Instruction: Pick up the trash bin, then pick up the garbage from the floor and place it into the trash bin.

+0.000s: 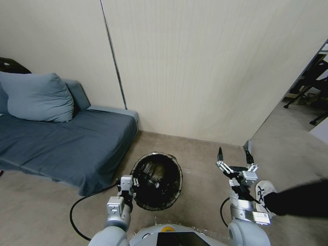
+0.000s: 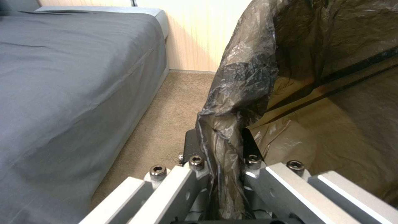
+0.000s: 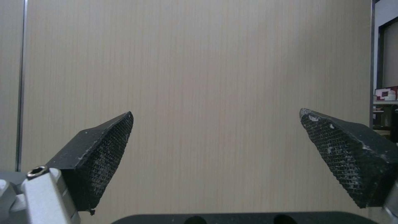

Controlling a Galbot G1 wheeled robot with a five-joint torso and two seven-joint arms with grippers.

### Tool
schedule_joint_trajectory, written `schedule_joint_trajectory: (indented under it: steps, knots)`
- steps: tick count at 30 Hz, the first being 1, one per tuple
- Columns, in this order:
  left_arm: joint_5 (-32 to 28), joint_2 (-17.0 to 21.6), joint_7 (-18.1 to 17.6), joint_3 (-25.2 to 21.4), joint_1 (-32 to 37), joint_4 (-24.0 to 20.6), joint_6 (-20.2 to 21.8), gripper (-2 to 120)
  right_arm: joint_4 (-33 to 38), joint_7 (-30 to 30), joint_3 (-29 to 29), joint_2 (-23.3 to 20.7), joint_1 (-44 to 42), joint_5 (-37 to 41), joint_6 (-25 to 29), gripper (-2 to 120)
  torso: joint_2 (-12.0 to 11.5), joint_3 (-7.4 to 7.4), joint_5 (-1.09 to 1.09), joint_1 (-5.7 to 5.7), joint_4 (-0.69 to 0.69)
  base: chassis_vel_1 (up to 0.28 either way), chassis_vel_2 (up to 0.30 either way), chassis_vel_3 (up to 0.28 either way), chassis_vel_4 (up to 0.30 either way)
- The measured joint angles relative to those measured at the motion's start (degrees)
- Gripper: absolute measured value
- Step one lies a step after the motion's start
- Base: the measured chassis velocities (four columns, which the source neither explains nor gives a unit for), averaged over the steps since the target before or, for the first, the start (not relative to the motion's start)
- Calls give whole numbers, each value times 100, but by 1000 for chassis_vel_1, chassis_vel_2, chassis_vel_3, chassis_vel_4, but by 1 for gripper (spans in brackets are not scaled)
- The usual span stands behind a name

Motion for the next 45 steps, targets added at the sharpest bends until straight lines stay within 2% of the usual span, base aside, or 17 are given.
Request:
schedule_joint_trajectory:
  steps: [17, 45]
  knots:
    - [-21, 102, 10, 9, 122, 0, 169, 0, 17, -48, -27, -21, 272, 10, -187, 100, 0, 0, 0, 0, 0, 65, 53, 60, 63]
    - [-20, 51, -56, -6, 135, 3, 271, 0, -142, -8, -209, 2, 549, 143, -345, 100, 0, 0, 0, 0, 0, 121, 118, 118, 121]
